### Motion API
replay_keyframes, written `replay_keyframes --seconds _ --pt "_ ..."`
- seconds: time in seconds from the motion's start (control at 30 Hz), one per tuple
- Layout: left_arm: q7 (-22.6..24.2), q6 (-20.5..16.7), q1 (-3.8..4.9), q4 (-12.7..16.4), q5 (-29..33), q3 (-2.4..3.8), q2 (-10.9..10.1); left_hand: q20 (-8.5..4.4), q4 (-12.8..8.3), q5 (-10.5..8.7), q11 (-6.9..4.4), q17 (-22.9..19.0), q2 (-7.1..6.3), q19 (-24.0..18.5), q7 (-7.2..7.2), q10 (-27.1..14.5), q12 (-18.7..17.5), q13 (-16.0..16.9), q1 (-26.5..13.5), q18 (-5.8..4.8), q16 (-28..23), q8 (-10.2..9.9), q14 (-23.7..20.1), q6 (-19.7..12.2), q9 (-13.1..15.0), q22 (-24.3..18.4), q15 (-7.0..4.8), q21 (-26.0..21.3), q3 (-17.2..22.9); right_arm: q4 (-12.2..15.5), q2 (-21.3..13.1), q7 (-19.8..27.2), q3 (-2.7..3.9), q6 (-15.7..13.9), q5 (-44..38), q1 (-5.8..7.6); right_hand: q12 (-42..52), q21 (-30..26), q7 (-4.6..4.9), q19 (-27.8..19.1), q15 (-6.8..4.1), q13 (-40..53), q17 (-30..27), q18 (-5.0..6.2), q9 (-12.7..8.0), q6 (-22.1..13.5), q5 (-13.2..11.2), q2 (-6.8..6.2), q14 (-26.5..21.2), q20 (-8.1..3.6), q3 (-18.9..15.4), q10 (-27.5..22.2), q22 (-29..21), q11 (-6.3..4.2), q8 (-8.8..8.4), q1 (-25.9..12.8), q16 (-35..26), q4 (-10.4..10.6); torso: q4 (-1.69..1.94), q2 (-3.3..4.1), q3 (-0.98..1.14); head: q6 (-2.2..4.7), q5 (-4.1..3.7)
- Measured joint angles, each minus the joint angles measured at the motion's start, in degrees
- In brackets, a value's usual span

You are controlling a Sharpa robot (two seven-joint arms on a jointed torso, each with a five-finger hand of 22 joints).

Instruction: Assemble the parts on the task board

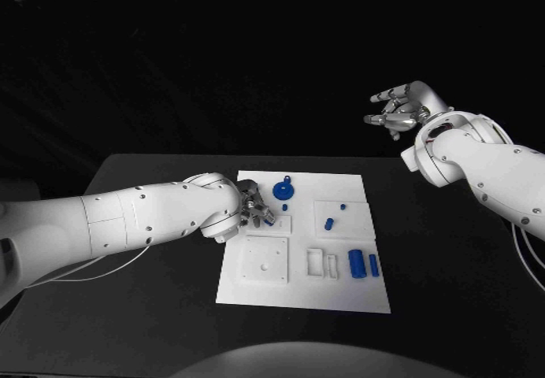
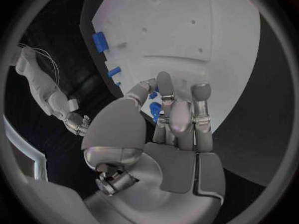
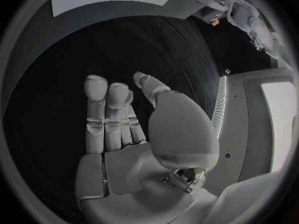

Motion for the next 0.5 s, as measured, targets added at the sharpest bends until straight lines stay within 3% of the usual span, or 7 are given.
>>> replay_keyframes --seconds 0.5 --pt "-0.18 0.26 0.08 -0.12 1.45 0.00 -0.03 0.00 -0.32 1.40 -0.21 1.85 2.42 0.00 0.00 0.21 1.77 0.70 -2.44 0.00 1.98 -0.19 0.60 0.00 0.00 0.31 -0.41 -2.02 0.32 -0.33 0.15 -0.09 0.00 0.19 -0.02 -0.10 0.00 0.00 -0.01 0.00 -0.20 -0.05 0.04 -0.02 0.00 0.00 0.00 0.00 0.20 0.00 0.00 0.00 -0.27 0.00 0.00 0.00 -0.22 0.00 0.05 0.00 -0.03 -0.05 -0.12"
